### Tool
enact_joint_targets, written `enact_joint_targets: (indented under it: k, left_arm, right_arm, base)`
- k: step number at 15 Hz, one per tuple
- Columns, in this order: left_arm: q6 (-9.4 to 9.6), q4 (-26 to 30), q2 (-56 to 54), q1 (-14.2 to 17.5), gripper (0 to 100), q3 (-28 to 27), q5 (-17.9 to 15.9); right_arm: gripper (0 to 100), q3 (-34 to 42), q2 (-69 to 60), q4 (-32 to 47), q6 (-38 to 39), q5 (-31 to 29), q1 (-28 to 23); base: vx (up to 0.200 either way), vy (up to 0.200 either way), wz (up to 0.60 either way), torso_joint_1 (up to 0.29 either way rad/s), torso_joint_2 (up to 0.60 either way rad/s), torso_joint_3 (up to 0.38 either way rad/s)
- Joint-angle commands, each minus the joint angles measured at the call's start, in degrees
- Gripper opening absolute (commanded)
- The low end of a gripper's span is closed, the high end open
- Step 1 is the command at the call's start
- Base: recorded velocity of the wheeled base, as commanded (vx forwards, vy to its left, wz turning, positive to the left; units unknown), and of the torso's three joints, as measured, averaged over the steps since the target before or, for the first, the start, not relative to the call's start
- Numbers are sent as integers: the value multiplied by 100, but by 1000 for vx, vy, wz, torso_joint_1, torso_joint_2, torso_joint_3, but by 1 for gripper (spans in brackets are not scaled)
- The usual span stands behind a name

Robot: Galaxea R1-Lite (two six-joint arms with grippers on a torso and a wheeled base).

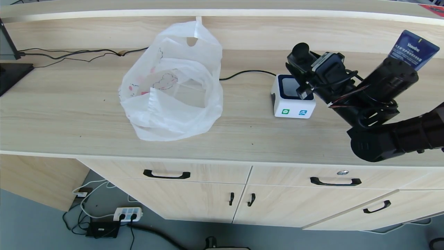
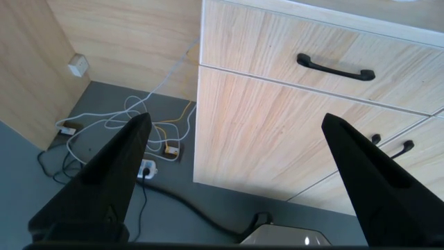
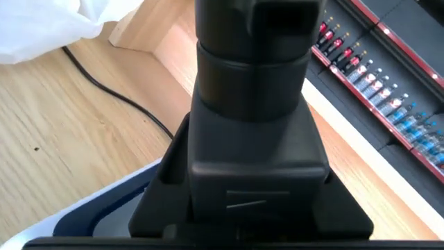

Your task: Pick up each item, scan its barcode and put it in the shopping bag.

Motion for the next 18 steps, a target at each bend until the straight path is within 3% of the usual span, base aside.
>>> enact_joint_targets:
  k: [1,2,5,10,14,18]
  left_arm:
    - [1,7,2,1,100,0,1]
    - [1,7,2,1,100,0,1]
    - [1,-2,2,1,100,0,1]
    - [1,7,2,1,100,0,1]
    - [1,-2,2,1,100,0,1]
    - [-8,7,2,1,100,0,1]
  right_arm:
    - [0,-59,-67,-21,72,-173,234]
    - [0,-15,-155,-91,151,-384,410]
    - [0,750,-735,-30,995,-1368,1632]
    - [0,899,-1333,-21,1848,-3003,3539]
    - [0,1040,-1623,234,1892,-3451,4268]
    - [0,1013,-1623,269,2208,-3469,4233]
  base:
    - [0,0,0,0,0,0]
    - [0,0,0,0,0,0]
    - [0,0,0,0,0,0]
    - [0,0,0,0,0,0]
    - [0,0,300,1,2,0]
    - [0,0,600,2,7,4]
